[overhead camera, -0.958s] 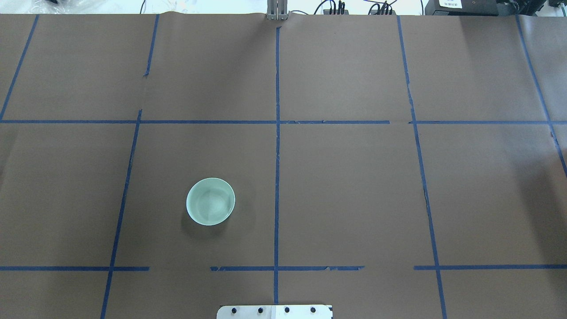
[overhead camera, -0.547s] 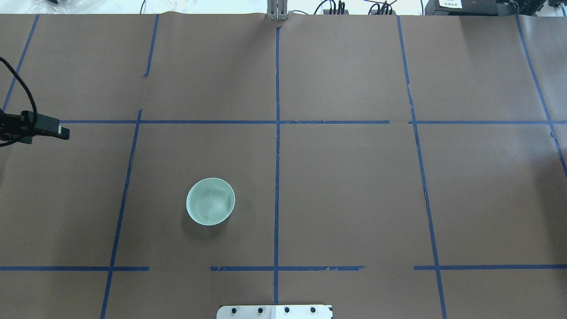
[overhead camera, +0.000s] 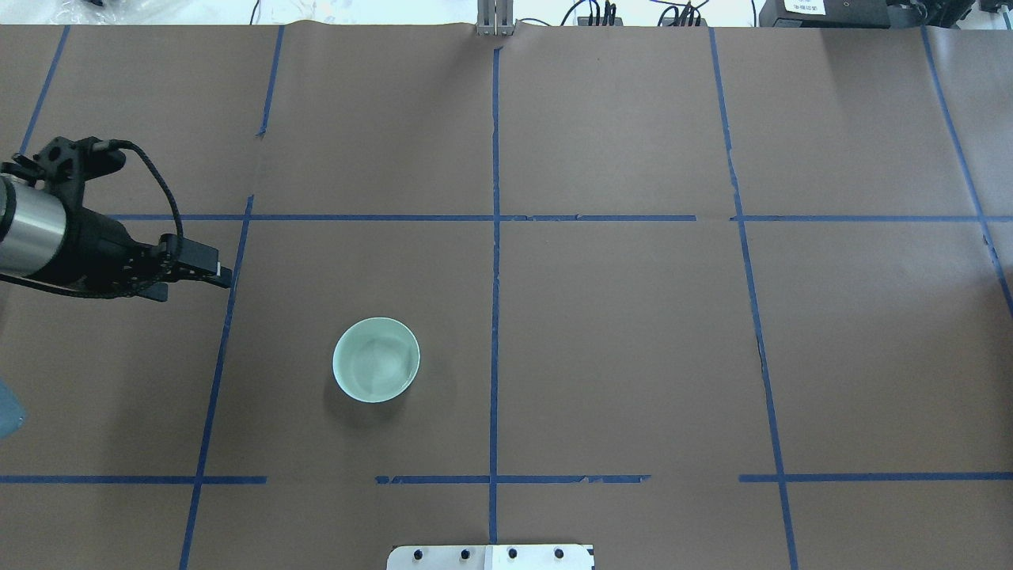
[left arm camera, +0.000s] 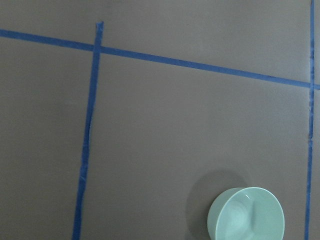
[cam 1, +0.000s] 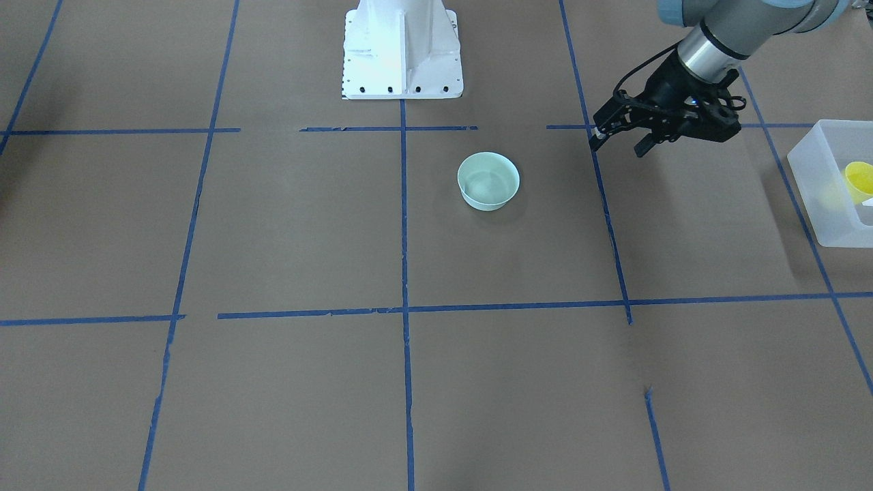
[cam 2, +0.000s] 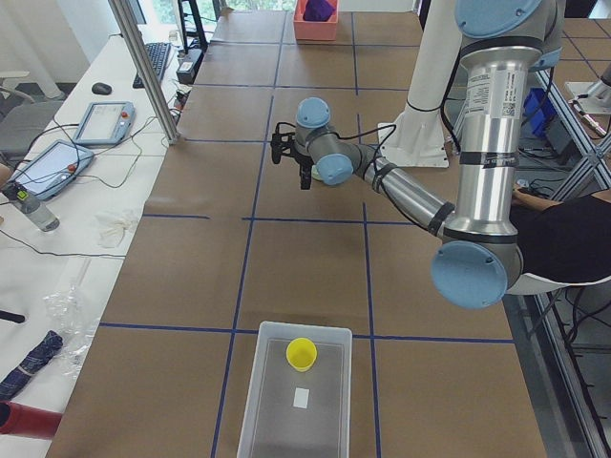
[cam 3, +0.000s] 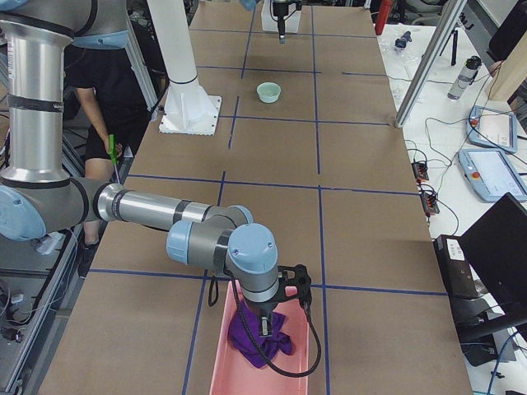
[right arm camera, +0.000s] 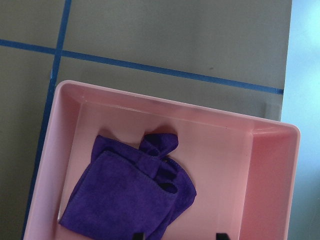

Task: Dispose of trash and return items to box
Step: 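Release the cloth into the pink bin while the left gripper reaches the bowl, then grasp the rim of the pale green bowl with the left gripper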

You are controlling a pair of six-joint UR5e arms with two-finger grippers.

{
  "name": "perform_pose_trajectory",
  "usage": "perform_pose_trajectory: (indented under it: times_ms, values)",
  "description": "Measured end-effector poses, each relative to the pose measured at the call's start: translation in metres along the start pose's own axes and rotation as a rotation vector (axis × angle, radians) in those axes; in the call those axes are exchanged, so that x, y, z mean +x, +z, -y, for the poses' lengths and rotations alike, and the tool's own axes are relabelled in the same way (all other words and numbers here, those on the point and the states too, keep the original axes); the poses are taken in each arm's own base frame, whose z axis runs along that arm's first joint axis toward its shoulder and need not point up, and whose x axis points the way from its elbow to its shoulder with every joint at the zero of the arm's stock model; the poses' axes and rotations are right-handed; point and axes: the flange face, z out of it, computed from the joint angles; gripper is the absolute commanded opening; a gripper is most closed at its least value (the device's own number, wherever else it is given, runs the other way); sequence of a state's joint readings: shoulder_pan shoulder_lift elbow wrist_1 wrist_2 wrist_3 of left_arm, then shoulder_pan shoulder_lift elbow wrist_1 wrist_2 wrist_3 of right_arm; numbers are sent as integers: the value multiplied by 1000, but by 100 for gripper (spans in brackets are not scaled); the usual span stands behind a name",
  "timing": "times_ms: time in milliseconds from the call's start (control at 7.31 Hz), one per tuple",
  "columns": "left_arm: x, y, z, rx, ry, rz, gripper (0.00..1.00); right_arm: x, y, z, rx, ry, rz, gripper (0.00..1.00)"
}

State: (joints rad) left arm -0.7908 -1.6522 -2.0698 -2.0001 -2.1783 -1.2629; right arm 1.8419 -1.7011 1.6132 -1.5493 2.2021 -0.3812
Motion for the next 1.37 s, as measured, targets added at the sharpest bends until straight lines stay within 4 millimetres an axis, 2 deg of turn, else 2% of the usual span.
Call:
perform_pose_trajectory:
  times_ms: [274,411,684,958,1095,1232,1368]
  values:
    - [30,31,-26,-31,-51,-6,100,-3,-7,16,38,78,21,100]
    - [42,54,-41,-28,-86,5,100,-15,-13,27,63,149,69,100]
    - [66,101,-55,-19,-144,24,98,-58,-22,52,76,206,139,100]
    - [67,121,-56,-2,-165,49,97,-117,-27,77,64,214,160,100]
    - [64,134,-59,-5,-175,68,94,-138,-28,84,58,194,167,100]
    - [64,148,-64,-8,-180,85,78,-152,-27,89,54,175,174,100]
    - [67,160,-69,0,-179,97,49,-160,-27,92,52,162,181,100]
